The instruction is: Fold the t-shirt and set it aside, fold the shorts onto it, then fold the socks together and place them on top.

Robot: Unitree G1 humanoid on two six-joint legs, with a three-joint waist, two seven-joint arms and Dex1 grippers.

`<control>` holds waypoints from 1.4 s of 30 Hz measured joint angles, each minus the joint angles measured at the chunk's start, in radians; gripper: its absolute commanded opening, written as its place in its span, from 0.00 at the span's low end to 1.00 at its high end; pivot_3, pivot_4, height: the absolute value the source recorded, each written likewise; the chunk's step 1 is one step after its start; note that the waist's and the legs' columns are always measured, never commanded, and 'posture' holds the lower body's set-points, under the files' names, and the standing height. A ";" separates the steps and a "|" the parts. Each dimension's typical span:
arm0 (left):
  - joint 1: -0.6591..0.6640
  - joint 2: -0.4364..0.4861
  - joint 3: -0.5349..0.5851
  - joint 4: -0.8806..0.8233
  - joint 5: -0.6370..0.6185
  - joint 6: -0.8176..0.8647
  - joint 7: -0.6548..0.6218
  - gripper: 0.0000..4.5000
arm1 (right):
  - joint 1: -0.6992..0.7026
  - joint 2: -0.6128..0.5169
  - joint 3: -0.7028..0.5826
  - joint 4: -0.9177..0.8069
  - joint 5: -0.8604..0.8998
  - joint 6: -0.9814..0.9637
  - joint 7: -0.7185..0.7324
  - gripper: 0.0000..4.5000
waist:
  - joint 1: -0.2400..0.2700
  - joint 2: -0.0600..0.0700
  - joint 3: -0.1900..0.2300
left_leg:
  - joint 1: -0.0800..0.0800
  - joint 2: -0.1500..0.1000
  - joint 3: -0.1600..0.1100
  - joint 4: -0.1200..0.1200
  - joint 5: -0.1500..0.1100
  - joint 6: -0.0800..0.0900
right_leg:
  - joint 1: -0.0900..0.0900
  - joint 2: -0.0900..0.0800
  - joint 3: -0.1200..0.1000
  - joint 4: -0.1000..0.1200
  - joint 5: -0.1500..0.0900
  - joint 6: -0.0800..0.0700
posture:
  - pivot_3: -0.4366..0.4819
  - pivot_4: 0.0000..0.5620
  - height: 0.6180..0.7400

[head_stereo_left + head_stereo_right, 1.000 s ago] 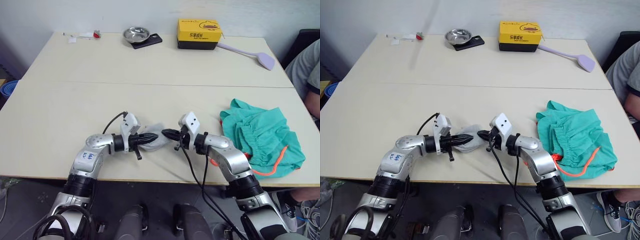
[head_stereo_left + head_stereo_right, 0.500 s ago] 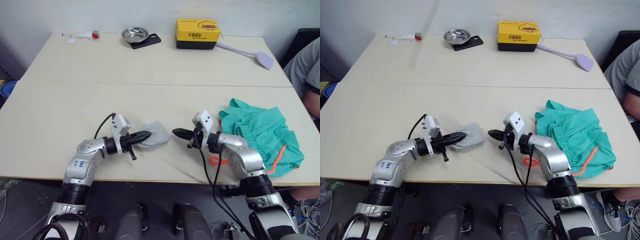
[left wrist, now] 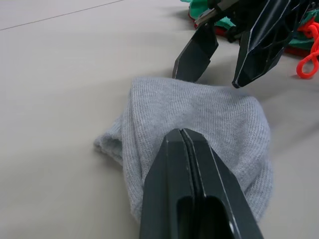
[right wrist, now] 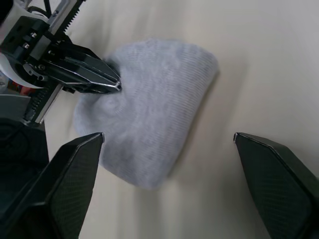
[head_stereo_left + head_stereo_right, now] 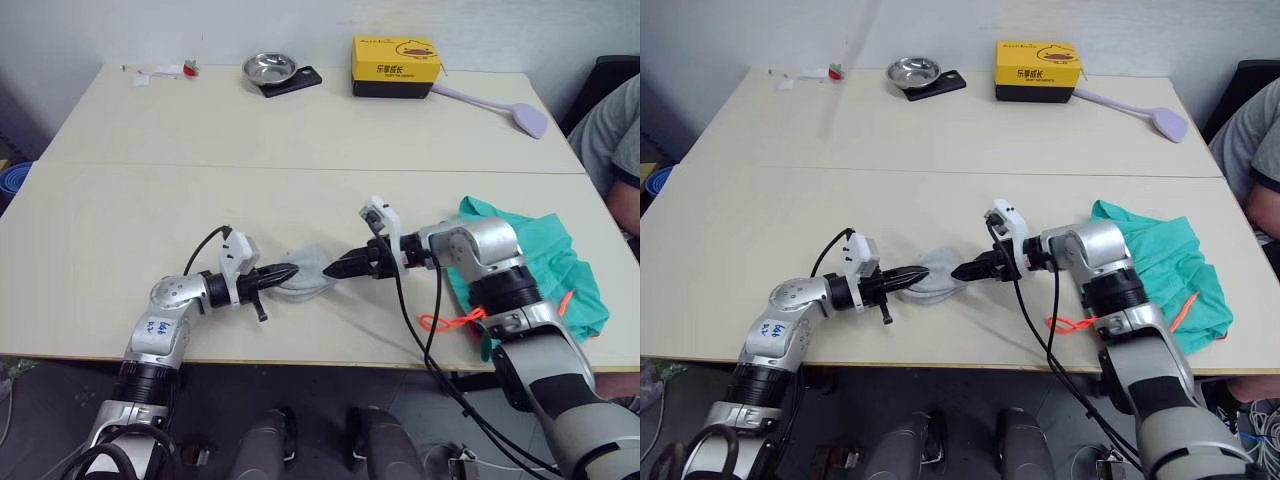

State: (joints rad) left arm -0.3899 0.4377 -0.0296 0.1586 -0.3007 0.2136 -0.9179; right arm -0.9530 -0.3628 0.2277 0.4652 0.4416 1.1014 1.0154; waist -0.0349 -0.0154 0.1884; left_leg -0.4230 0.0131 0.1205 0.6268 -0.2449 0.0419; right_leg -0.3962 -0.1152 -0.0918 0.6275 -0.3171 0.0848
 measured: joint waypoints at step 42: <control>0.122 0.092 0.166 -0.534 -0.512 0.266 -0.038 1.00 | 0.430 -0.849 -0.461 -0.039 0.171 0.044 0.189 0.00 | 0.007 0.007 0.004 | 0.001 0.000 0.003 0.003 -0.001 0.000 | 0.004 0.000 0.000 -0.006 0.000 0.001 | 0.48 0.27 1.00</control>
State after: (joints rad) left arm -0.2676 0.5292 0.1362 -0.3754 -0.8123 0.4801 -0.9559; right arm -0.5228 -1.2116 -0.2332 0.4259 0.6127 1.1454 1.2041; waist -0.0275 -0.0086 0.1926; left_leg -0.4224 0.0132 0.1234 0.6295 -0.2463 0.0418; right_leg -0.3924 -0.1147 -0.0922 0.6215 -0.3168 0.0853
